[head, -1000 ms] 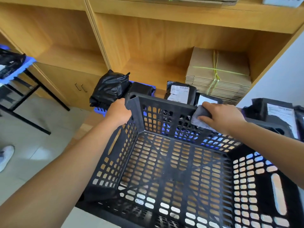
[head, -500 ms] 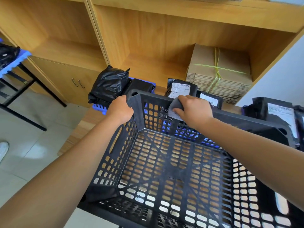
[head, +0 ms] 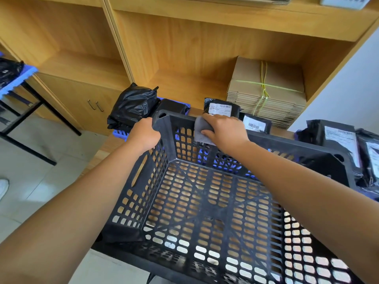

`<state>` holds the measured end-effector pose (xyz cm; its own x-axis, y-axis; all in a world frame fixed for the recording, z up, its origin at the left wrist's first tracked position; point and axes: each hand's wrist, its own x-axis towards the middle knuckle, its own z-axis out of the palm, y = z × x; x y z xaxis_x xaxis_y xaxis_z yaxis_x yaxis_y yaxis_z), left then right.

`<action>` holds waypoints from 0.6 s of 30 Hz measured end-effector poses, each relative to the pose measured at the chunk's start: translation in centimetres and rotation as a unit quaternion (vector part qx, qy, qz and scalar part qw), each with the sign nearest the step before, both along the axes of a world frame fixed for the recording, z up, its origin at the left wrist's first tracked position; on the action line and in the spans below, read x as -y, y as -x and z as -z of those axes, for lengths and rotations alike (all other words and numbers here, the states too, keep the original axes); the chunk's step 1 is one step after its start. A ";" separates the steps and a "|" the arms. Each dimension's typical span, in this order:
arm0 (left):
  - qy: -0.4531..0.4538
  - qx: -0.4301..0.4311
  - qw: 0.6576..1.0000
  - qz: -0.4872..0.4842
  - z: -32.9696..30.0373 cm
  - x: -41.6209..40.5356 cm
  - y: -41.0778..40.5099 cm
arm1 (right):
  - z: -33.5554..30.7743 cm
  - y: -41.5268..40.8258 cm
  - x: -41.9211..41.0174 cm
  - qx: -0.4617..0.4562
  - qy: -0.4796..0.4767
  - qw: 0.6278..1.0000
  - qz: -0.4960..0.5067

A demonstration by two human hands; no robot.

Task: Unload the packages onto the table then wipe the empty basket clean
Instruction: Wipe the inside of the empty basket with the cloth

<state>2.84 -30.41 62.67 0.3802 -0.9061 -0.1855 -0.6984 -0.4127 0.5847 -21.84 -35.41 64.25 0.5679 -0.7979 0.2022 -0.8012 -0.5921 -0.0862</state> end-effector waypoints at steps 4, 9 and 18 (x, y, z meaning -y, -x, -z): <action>-0.004 -0.016 1.000 0.000 -0.2 -0.2 0.0 | -0.1 6.1 -0.4 0.004 -0.022 1.000 -0.020; -0.006 -0.022 1.000 0.001 -0.3 -0.2 0.1 | -0.4 13.1 -0.6 -0.012 -0.030 0.999 -0.029; -0.009 0.022 1.000 0.006 -0.1 0.1 0.3 | 0.3 10.5 -0.1 -0.051 0.010 0.999 0.016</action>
